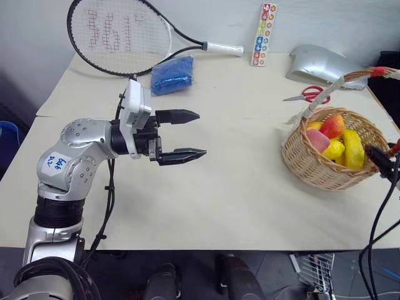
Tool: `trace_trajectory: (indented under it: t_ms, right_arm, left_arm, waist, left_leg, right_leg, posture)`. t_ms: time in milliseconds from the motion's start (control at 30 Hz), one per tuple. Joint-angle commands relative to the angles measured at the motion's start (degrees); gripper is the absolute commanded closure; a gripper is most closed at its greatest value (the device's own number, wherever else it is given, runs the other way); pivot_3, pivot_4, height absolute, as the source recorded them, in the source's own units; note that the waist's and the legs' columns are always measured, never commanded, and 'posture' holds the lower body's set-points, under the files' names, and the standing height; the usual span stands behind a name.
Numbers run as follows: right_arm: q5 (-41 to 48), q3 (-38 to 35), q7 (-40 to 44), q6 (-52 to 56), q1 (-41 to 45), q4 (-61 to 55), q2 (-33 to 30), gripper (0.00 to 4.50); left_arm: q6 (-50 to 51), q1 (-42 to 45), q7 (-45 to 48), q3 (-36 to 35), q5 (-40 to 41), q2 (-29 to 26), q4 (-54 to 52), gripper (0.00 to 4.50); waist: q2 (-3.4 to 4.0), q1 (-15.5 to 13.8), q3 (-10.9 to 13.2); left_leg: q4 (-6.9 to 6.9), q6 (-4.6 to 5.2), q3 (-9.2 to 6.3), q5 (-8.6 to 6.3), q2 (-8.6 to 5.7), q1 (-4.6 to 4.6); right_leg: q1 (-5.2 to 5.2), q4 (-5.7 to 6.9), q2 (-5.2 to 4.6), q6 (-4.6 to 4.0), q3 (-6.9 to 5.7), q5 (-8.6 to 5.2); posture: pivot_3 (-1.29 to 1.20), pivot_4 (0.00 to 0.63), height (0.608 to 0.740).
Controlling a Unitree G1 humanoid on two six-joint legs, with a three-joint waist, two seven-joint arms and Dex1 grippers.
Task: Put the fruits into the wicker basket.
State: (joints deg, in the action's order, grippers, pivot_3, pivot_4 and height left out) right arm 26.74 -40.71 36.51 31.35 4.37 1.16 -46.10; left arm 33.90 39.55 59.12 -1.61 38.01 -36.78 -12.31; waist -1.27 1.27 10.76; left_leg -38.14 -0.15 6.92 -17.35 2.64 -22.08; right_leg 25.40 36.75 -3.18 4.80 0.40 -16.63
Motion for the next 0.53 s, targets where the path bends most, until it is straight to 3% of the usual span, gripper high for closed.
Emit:
trace_trajectory:
  t_ms: [33, 67, 133, 300, 400, 533]
  right_arm:
    - [2.2, -6.6, 5.1, 1.9, -6.7, -4.4, -4.0, 0.23]
    - [2.8, -8.0, 5.9, 2.6, -8.2, -5.1, -4.6, 0.01]
    - [4.9, -12.8, 9.5, 5.2, -12.0, -6.5, -7.0, 0.01]
    - [13.4, -30.2, 29.1, 15.1, -24.9, -5.3, -13.7, 0.01]
    - [14.4, -33.5, 34.3, 16.4, -28.4, -3.8, -15.4, 0.01]
    - [16.1, -33.7, 33.0, 18.4, -27.0, -5.1, -15.4, 0.01]
  left_arm:
    - [-1.6, -0.7, 2.4, -0.4, 0.1, -0.5, 0.2, 0.0]
    - [-1.7, -0.8, 2.5, -0.5, 0.1, -0.3, 0.3, 0.0]
    - [-1.7, -0.6, 2.7, -0.8, 0.4, 0.0, 0.9, 0.0]
    - [-4.1, -0.5, 6.8, -0.1, -1.0, -0.9, 3.5, 0.0]
    - [-6.1, -0.4, 8.1, 0.7, -2.8, -1.0, 5.1, 0.0]
    - [-5.5, 0.2, 7.4, 0.0, -2.2, 0.1, 5.9, 0.0]
  waist:
    - [0.0, -0.4, 0.0]
    - [0.0, -0.5, 0.0]
    - [0.0, -0.5, 0.0]
    - [0.09, -1.0, 0.0]
    - [-0.17, -0.9, 0.0]
    - [-0.21, -0.3, 0.0]
  left_leg:
    - [0.0, 0.01, 0.0, -0.01, -0.02, -0.02]
    - [-0.02, 0.03, 0.01, -0.02, -0.03, 0.02]
    - [-0.02, 0.05, 0.0, -0.03, -0.03, 0.08]
    - [0.02, 0.15, 0.01, -0.09, -0.08, 0.15]
    - [0.07, 0.3, -0.16, -0.41, 0.09, 0.76]
    - [0.08, 0.43, -0.19, -0.82, 0.3, 1.11]
  right_leg:
    - [0.0, -0.04, 0.0, 0.0, -0.01, 0.0]
    - [-0.07, -0.07, 0.02, 0.02, -0.03, 0.01]
    - [-0.2, -0.21, 0.07, 0.11, -0.06, 0.07]
    - [-0.31, -0.32, 0.09, 0.12, -0.03, 0.07]
    - [-1.16, -0.87, 0.45, 0.03, -0.05, 0.12]
    - [-1.68, -1.09, 0.49, -0.01, -0.02, 0.1]
  posture:
    - [0.0, 0.15, 0.74]
    - [0.0, 0.15, 0.74]
    - [0.0, 0.15, 0.74]
    - [0.0, 0.15, 0.74]
    - [0.0, 0.15, 0.74]
    - [0.0, 0.15, 0.74]
